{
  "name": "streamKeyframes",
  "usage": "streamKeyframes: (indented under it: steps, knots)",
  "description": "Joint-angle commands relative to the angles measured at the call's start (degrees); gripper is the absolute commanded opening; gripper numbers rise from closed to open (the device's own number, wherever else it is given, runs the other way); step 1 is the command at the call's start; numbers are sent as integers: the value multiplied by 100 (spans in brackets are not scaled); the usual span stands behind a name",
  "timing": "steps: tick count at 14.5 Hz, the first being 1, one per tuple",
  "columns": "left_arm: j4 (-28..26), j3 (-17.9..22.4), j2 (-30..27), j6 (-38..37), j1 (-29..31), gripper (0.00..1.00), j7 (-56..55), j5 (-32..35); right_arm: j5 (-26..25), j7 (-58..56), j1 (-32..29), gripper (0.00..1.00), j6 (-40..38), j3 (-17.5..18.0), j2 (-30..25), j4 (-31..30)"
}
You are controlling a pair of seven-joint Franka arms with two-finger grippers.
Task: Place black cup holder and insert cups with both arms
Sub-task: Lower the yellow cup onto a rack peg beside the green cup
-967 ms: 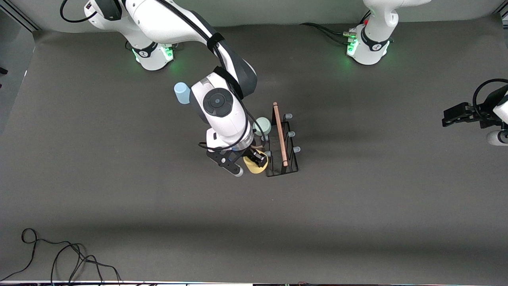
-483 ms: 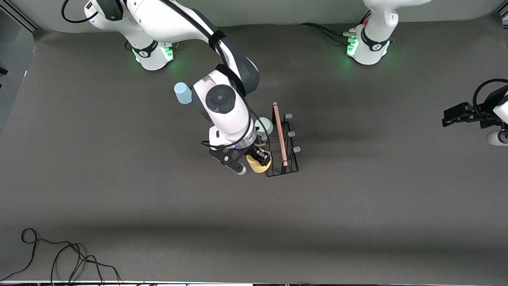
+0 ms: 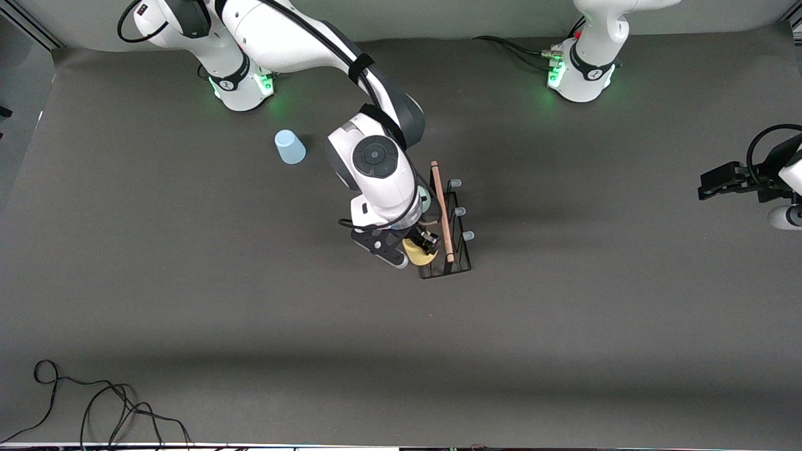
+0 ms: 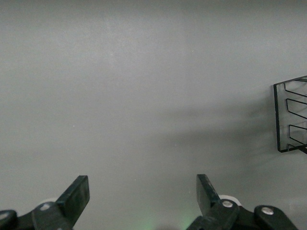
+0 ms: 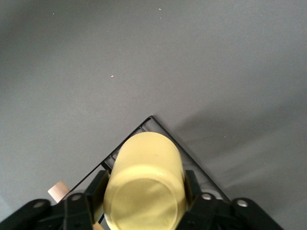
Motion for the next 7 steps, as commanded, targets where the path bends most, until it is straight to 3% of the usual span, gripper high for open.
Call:
streamKeyframes:
  steps: [1, 5, 7]
  knots:
    - [-26, 10, -30, -7, 2, 99, -3, -15, -82, 143, 12, 86, 7, -63, 65, 154]
    - [-35, 9, -21, 20, 11, 99, 5, -15, -82, -24, -154, 89, -115, -116, -137, 181]
    - [-35, 1, -21, 28, 11, 99, 5, -15, -65, -662, -443, 89, -552, -107, -409, 181]
